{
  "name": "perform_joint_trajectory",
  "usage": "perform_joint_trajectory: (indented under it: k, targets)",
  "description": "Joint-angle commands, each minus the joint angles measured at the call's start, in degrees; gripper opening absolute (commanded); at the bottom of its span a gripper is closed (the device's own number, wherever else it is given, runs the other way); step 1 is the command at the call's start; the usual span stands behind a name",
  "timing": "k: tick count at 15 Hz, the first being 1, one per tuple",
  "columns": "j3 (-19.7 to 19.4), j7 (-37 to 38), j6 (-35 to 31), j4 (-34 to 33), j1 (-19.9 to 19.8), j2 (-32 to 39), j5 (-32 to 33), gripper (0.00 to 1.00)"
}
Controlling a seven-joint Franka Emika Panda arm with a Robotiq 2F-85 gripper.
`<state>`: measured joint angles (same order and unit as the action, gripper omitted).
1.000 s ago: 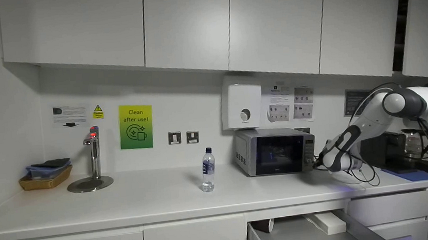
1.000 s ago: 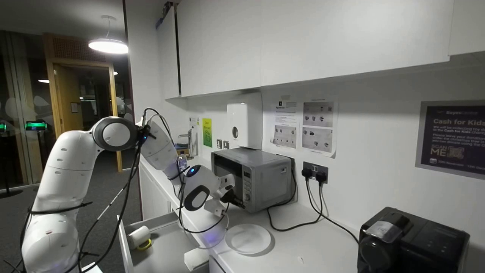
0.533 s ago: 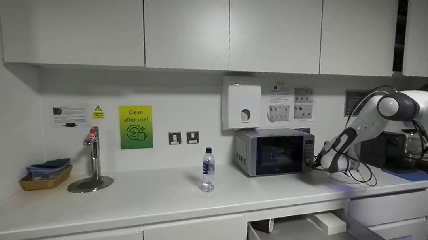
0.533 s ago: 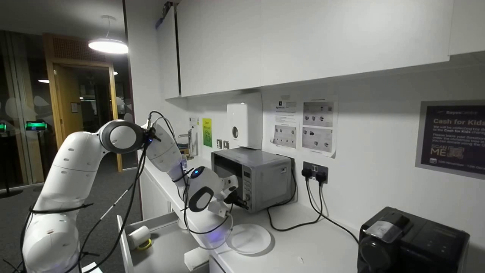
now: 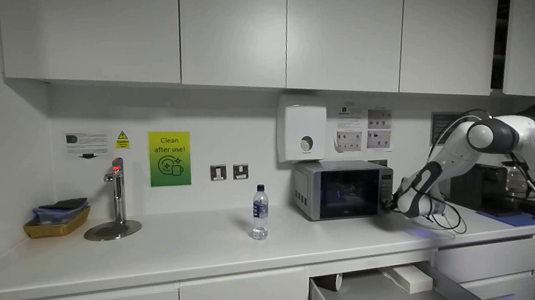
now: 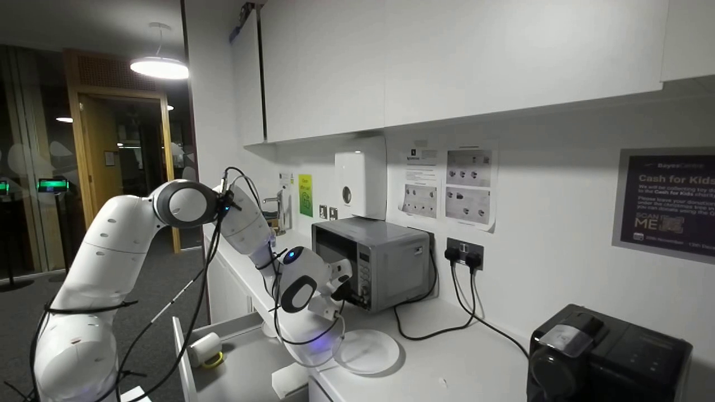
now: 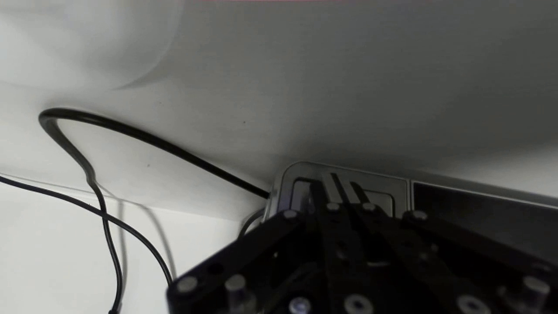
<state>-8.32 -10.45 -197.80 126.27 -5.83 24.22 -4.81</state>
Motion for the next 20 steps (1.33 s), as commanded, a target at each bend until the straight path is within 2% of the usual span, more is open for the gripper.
perform_joint_trajectory:
  k: [1,10,20]
  targets:
    - [-1.01,2.22,-0.13,-3.53,0.84,1.74,1.21,0.0]
    - [-0.02,5.37,-0.59,-6.25,0.24,2.44,1.01,0.0]
    - [0.63,5.66,-1.15,-10.85,-0.06,5.21,1.62,0.0]
